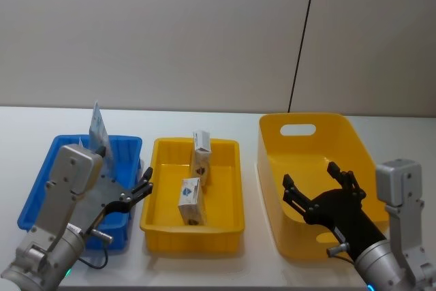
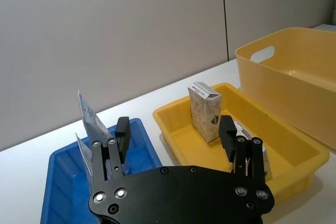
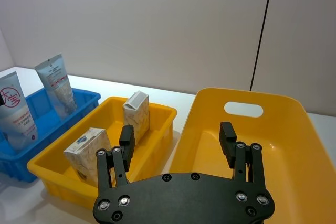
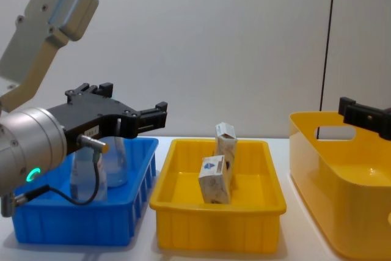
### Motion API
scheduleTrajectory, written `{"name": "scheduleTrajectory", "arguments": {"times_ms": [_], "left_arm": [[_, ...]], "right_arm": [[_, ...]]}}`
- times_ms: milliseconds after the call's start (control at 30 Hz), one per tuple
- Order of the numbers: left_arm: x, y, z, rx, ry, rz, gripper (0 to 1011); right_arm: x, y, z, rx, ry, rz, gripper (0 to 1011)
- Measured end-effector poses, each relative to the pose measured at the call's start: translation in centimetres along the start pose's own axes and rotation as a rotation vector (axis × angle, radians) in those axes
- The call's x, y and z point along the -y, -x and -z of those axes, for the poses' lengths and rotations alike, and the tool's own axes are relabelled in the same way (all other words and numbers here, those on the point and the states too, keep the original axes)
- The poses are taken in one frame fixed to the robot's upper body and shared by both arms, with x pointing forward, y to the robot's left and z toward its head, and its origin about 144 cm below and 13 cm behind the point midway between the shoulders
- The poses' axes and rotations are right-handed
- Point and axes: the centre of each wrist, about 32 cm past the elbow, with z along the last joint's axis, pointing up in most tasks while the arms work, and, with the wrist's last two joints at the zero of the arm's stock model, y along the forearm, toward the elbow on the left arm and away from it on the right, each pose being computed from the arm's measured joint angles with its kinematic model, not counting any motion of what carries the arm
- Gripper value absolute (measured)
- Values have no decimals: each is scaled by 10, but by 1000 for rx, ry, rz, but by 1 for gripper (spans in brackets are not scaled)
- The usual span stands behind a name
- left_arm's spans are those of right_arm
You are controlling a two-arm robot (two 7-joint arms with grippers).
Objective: Bimanual collaborative sorting of washing and personal care products
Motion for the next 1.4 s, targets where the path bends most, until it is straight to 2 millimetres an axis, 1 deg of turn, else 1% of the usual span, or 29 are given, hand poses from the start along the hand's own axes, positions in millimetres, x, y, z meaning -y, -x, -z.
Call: {"name": "scheduleTrajectory", "arguments": {"times_ms": [1400], "left_arm": [[0, 0, 0, 0, 0, 0, 1001]], "right_arm": [[0, 0, 0, 0, 0, 0, 1002]]}}
